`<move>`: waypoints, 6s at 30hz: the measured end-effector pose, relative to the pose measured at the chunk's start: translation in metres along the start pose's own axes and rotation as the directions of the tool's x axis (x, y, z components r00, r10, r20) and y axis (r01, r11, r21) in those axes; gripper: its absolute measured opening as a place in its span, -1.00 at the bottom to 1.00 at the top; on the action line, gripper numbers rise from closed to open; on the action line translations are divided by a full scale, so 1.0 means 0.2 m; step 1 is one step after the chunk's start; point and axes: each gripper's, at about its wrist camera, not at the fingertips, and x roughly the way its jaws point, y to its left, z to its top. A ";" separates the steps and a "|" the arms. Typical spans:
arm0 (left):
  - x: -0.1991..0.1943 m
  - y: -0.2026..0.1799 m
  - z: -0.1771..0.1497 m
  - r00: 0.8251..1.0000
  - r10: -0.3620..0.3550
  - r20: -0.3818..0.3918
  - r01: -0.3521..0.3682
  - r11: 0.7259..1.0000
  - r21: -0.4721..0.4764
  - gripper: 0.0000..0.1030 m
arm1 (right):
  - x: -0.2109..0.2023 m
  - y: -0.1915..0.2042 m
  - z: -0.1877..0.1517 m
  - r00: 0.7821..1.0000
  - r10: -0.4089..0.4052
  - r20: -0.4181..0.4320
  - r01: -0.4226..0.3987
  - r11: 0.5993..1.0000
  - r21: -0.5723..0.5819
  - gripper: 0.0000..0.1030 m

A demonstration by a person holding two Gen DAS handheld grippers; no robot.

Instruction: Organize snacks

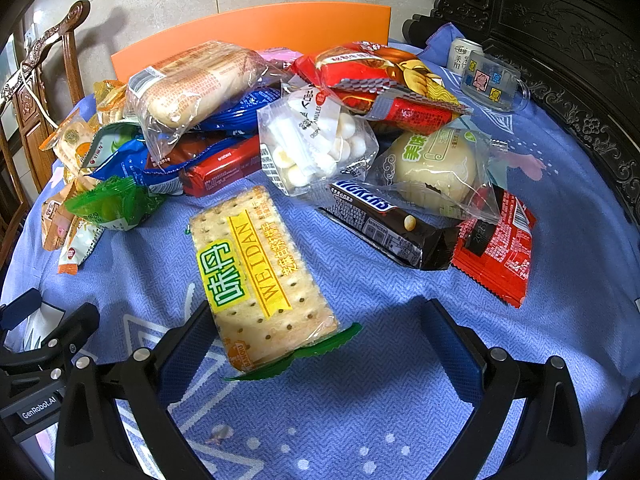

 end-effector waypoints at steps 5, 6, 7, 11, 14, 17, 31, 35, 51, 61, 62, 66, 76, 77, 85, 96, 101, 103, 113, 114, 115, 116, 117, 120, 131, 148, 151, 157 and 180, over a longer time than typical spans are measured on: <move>0.00 0.00 0.00 1.000 0.000 0.000 0.000 1.000 0.000 0.92 | 0.00 0.00 0.00 1.000 -0.001 0.000 0.001 1.000 0.001 0.93; 0.00 0.00 0.01 1.000 0.000 0.000 0.000 1.000 0.000 0.92 | 0.00 0.00 0.00 1.000 -0.002 0.000 0.002 1.000 0.003 0.93; 0.00 0.00 0.00 1.000 0.000 0.000 0.000 1.000 0.000 0.92 | 0.00 0.00 0.00 1.000 -0.004 0.000 0.004 1.000 0.006 0.93; 0.00 0.00 0.00 1.000 0.000 0.000 0.000 1.000 0.000 0.92 | -0.02 0.02 -0.02 1.000 -0.008 0.000 0.008 1.000 0.011 0.93; 0.00 0.00 0.00 1.000 0.002 0.000 -0.002 1.000 0.000 0.92 | -0.02 0.03 0.00 1.000 -0.012 -0.020 0.012 1.000 0.011 0.93; 0.00 0.00 0.00 1.000 0.005 0.000 -0.005 1.000 -0.004 0.92 | -0.01 0.01 0.03 0.999 -0.014 -0.053 0.015 1.000 0.016 0.93; -0.34 -0.02 0.35 0.992 0.061 -0.109 -0.063 0.998 -0.012 0.92 | -0.43 -0.01 0.36 1.000 0.003 0.004 -0.003 0.996 -0.087 0.93; -0.45 -0.06 0.49 0.993 0.064 -0.097 -0.069 0.997 -0.044 0.92 | -0.52 -0.11 0.48 0.999 0.039 0.033 -0.036 0.996 -0.083 0.93; -0.34 -0.08 0.74 0.993 0.058 -0.102 -0.058 0.998 0.005 0.92 | -0.38 -0.18 0.68 0.999 -0.006 0.037 0.009 0.997 -0.076 0.93; -0.12 -0.08 0.77 0.988 0.005 -0.151 0.007 0.997 0.078 0.92 | -0.19 -0.23 0.63 0.999 -0.029 -0.033 0.027 0.998 -0.064 0.93; -0.11 -0.07 0.77 0.988 0.001 -0.157 0.011 0.997 0.072 0.92 | -0.17 -0.22 0.64 0.999 -0.024 -0.042 0.021 0.997 -0.070 0.93; -0.06 0.00 0.79 0.986 0.016 -0.167 -0.005 0.998 0.061 0.92 | -0.06 -0.16 0.69 0.998 -0.024 -0.063 0.017 0.994 -0.108 0.93; 0.15 0.06 0.88 0.977 -0.023 -0.211 0.031 0.999 0.034 0.83 | 0.10 -0.15 0.71 0.983 0.059 -0.171 -0.080 0.990 -0.118 0.24; 0.17 0.08 0.89 0.975 -0.036 -0.218 0.040 0.999 0.016 0.66 | 0.09 -0.15 0.71 0.982 0.071 -0.178 -0.093 0.989 -0.115 0.15; 0.24 0.19 0.89 0.966 -0.068 -0.250 0.057 0.997 -0.050 0.06 | 0.00 -0.20 0.70 0.975 0.150 -0.164 -0.161 0.985 -0.055 0.05; 0.25 0.18 0.85 0.960 -0.034 -0.277 0.029 0.999 -0.025 0.02 | -0.08 -0.25 0.67 0.974 0.158 -0.162 -0.168 0.985 -0.048 0.05; 0.18 0.15 0.82 0.959 -0.048 -0.278 0.039 0.999 -0.037 -0.45 | -0.11 -0.22 0.68 0.974 0.160 -0.159 -0.172 0.983 -0.060 0.05; 0.15 0.15 0.80 0.957 -0.076 -0.279 0.064 0.997 -0.050 -0.49 | -0.13 -0.22 0.68 0.975 0.162 -0.151 -0.173 0.983 -0.065 0.05; -0.06 0.18 0.81 0.971 -0.085 -0.225 0.073 0.995 -0.063 -0.58 | -0.23 -0.20 0.69 0.981 0.165 -0.106 -0.173 0.983 -0.069 0.05; -0.09 0.18 0.82 0.973 -0.086 -0.214 0.073 0.995 -0.067 -0.58 | -0.25 -0.20 0.70 0.981 0.168 -0.099 -0.175 0.982 -0.070 0.05; -0.12 0.19 0.83 0.976 -0.094 -0.196 0.081 0.994 -0.073 -0.59 | -0.26 -0.19 0.71 0.981 0.172 -0.093 -0.179 0.981 -0.071 0.05; -0.15 0.19 0.85 0.978 -0.101 -0.182 0.088 0.993 -0.077 -0.58 | -0.28 -0.19 0.72 0.980 0.179 -0.084 -0.185 0.980 -0.074 0.05; -0.17 0.20 0.87 0.980 -0.107 -0.171 0.094 0.992 -0.080 -0.59 | -0.29 -0.19 0.73 0.980 0.183 -0.079 -0.189 0.979 -0.075 0.05; -0.27 0.16 0.94 0.986 -0.116 -0.121 0.109 0.992 -0.063 -0.58 | -0.33 -0.18 0.77 0.979 0.196 -0.053 -0.200 0.976 -0.083 0.05; -0.29 -0.10 1.55 0.978 -0.202 0.045 0.202 0.979 0.007 -0.58 | -0.31 -0.21 1.27 0.971 0.220 0.091 -0.213 0.974 -0.077 0.05; 0.19 -0.13 1.69 0.982 -0.170 -0.086 0.162 0.983 -0.089 0.81 | 0.07 -0.19 1.45 0.987 0.160 0.032 -0.158 0.985 -0.071 0.52; 0.11 -0.08 1.55 0.985 -0.146 -0.095 0.141 0.988 -0.062 0.81 | -0.02 -0.25 1.30 0.989 0.140 0.039 -0.136 0.986 -0.100 0.60; -0.06 0.08 1.20 0.987 -0.082 -0.136 0.080 0.997 -0.019 0.81 | -0.16 -0.42 0.96 0.995 0.098 0.000 -0.098 0.991 -0.086 0.68; 0.18 0.35 0.46 0.922 -0.138 -0.360 0.064 0.976 -0.209 0.07 | -0.13 -0.60 0.41 0.982 -0.004 -0.191 0.004 1.000 0.001 0.68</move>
